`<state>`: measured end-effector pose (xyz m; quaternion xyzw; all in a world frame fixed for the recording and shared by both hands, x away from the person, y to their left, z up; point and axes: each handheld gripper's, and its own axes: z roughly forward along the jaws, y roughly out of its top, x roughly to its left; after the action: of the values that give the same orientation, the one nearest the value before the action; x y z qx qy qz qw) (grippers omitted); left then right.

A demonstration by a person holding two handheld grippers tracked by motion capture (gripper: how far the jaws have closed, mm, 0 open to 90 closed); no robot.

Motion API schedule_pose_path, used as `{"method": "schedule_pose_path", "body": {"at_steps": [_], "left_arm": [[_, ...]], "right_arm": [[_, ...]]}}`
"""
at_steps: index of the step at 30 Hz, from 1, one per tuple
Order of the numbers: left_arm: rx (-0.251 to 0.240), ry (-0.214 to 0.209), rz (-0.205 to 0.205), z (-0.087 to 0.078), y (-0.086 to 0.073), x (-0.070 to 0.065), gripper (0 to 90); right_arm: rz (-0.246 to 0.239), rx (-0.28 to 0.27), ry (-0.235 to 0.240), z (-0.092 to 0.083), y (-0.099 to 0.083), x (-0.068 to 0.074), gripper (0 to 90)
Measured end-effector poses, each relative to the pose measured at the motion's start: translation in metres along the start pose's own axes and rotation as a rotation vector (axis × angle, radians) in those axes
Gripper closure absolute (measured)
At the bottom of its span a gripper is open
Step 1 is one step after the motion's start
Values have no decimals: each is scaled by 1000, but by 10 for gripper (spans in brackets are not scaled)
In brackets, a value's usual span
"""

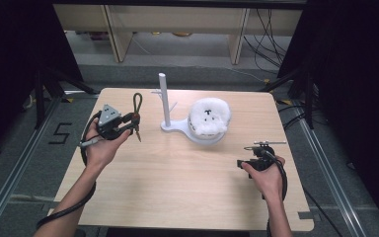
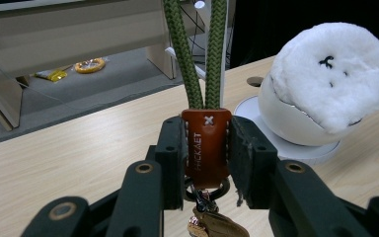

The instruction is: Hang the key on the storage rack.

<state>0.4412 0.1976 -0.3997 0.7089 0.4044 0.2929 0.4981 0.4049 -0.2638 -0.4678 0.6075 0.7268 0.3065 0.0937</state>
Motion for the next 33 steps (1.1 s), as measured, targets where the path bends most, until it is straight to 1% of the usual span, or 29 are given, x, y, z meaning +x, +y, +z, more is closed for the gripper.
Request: {"method": "schedule_pose_path", "body": {"at_steps": [3, 5, 6, 7, 11, 14, 15, 16, 17, 18, 19, 20, 21, 23, 24, 33], "left_arm": [[0, -3, 1, 2, 2, 0, 671], [0, -4, 2, 4, 3, 0, 671], [0, -5, 4, 4, 3, 0, 671], [-1, -5, 0, 5, 4, -1, 671], [-2, -10, 3, 8, 6, -1, 671], [-4, -11, 4, 11, 8, -2, 671], [-3, -10, 4, 12, 9, -2, 671], [-4, -12, 2, 13, 9, -2, 671], [-5, -11, 0, 14, 9, -2, 671], [-5, -12, 0, 14, 10, -2, 671], [-5, -13, 0, 15, 10, -2, 671], [-9, -12, -2, 15, 10, -2, 671], [-8, -13, 1, 16, 11, -1, 671], [-10, -15, -3, 17, 12, -2, 671], [-9, -17, -5, 18, 13, -2, 671], [-11, -25, 1, 25, 17, -3, 671]], "right_arm": [[0, 1, 6, 0, 0, 0, 438], [0, -2, 0, 0, 0, 0, 438], [-1, 3, -41, -1, 0, 1, 438], [-1, 5, -43, -1, 0, 1, 438], [-1, -1, -36, 0, 0, 1, 438], [-1, 5, -44, -1, 0, 1, 438], [-1, -1, -37, 0, 0, 1, 438], [0, -3, -39, 0, 0, 1, 437], [4, 8, -52, -2, 0, 1, 437], [9, 10, -60, -2, 0, 2, 437], [16, 10, -58, -2, 0, 2, 437], [57, 15, -56, -2, 1, 5, 436], [63, 12, -54, -2, 1, 5, 436], [64, 12, -60, -2, 1, 5, 436], [62, 13, -53, -2, 1, 5, 436], [62, 13, -55, -2, 1, 5, 436]]}}
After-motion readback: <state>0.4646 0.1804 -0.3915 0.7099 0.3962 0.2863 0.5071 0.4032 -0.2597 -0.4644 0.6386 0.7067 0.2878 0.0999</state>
